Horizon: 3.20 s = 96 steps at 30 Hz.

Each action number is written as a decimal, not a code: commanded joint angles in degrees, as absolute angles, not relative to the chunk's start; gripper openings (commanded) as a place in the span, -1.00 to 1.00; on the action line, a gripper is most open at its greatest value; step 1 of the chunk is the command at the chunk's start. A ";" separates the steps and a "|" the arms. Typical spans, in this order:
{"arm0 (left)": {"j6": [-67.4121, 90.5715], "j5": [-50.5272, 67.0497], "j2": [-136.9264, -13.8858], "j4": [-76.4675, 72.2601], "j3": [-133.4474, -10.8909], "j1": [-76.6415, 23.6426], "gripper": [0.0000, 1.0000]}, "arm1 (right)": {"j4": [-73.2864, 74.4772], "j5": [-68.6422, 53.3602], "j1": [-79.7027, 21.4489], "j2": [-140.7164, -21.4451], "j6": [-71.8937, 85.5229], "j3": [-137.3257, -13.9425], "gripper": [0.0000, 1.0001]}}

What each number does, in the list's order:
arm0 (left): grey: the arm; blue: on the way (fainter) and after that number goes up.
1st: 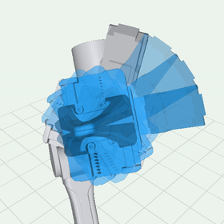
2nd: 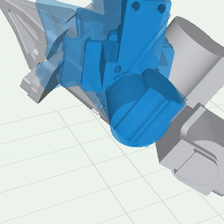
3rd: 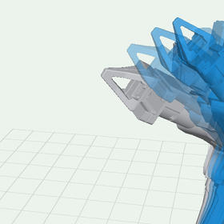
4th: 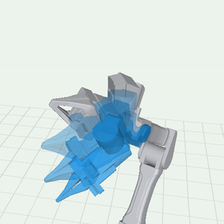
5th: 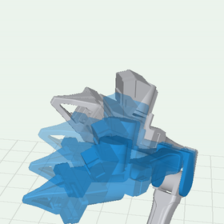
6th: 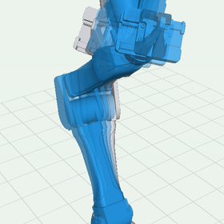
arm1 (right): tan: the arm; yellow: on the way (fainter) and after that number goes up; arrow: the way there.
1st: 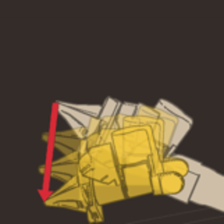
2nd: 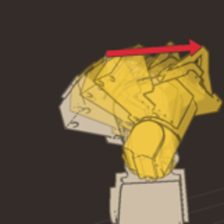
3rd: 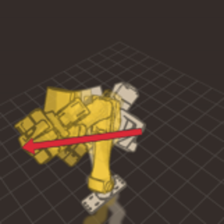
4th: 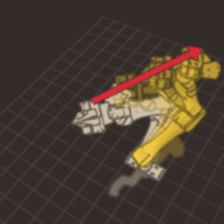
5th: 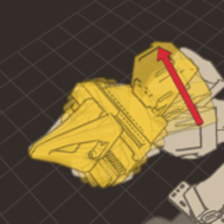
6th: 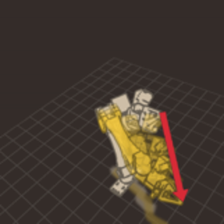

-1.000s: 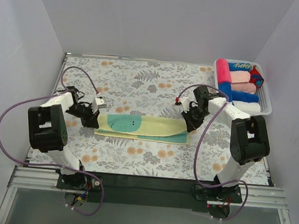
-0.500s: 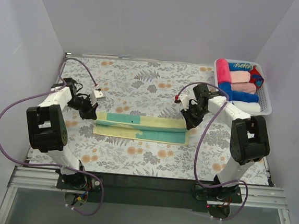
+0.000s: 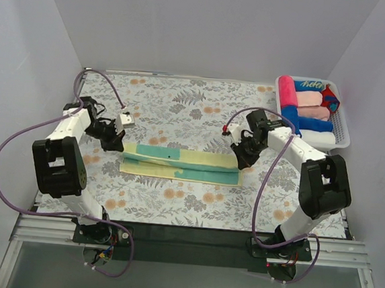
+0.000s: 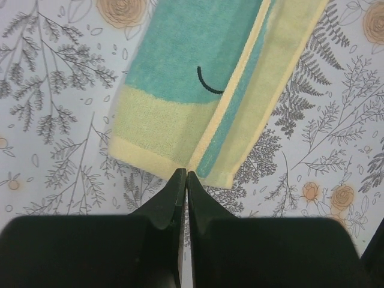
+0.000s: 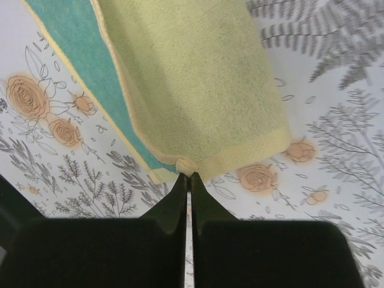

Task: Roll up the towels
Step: Fold the towel

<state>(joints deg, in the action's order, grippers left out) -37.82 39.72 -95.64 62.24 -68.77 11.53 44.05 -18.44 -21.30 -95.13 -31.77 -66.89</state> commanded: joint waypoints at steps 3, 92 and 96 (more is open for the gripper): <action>-41.83 37.09 -92.02 63.20 -63.73 11.95 -1.00 | 44.56 -19.87 -23.46 -94.92 -31.99 -63.20 -0.97; -12.40 32.52 -90.79 49.48 -58.01 12.74 -0.19 | 40.08 -12.39 -25.49 -102.66 -25.84 -67.94 -0.49; -10.38 34.18 -92.11 49.57 -57.74 12.83 -0.19 | 40.08 -11.95 -25.49 -102.92 -26.19 -67.68 -0.50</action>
